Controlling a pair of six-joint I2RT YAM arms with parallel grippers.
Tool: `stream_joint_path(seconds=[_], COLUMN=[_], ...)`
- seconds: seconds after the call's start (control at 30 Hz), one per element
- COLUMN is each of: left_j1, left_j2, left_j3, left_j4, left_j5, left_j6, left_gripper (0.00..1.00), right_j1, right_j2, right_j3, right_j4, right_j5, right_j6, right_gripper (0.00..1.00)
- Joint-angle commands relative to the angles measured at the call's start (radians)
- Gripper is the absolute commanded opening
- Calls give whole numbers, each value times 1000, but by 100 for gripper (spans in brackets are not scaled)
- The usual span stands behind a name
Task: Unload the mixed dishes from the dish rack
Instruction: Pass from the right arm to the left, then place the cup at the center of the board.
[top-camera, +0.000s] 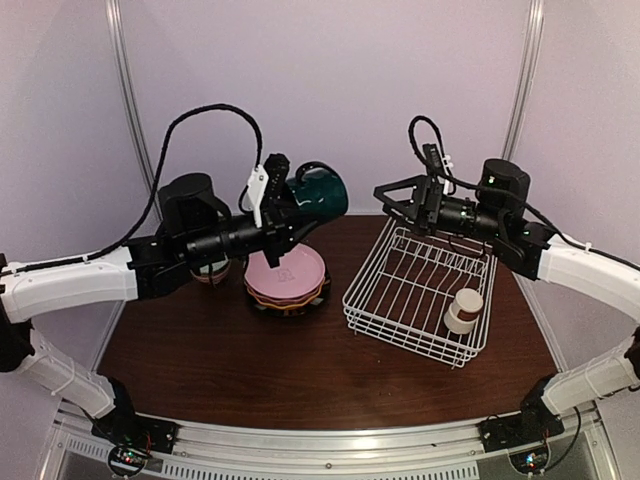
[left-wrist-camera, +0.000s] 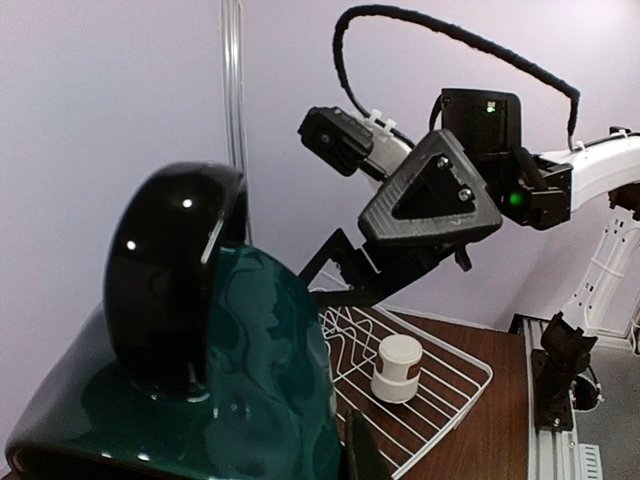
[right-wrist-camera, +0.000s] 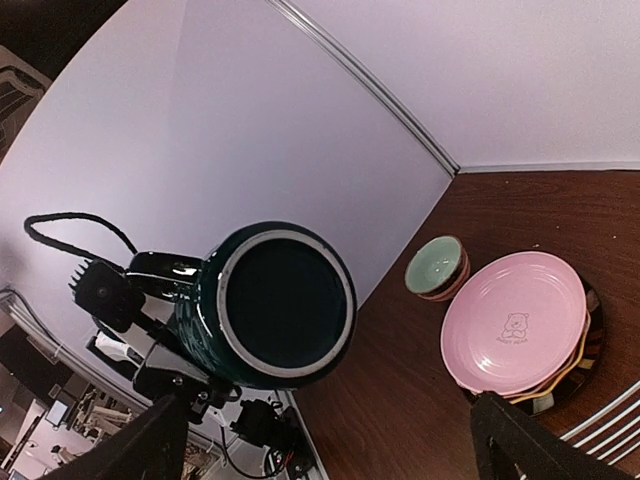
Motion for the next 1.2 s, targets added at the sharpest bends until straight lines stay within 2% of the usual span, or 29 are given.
stream_joint_path(seconds=[0.0, 0.2, 0.33, 0.43, 0.53, 0.73, 0.9, 1.17], left_j1=[9, 17, 22, 32, 36, 89, 129, 221], left_j2=[-118, -189, -177, -145, -114, -76, -75, -26], left_j3=[10, 69, 103, 118, 115, 88, 15, -65], left_j4=[-205, -593, -834, -1031, -1160, -1308, -1376, -1359], left_j5=[-139, -308, -388, -411, -408, -395, -354, -267], left_j6=[-15, -79, -149, -237, -300, -352, -325, -332], left_gripper=[0, 0, 0, 0, 0, 0, 0, 0], right_j1=[-22, -35, -37, -38, -37, -37, -38, -38], right_j2=[-41, -60, -81, -95, -113, -135, -142, -133], right_j3=[16, 35, 52, 73, 78, 73, 85, 82], right_j4=[-149, -329, -460, -568, -647, -756, -864, -968], right_j5=[57, 116, 170, 216, 253, 326, 407, 496], right_j6=[-134, -272, -366, -432, -480, -533, -579, -600], right_gripper=[100, 100, 100, 100, 100, 100, 100, 100])
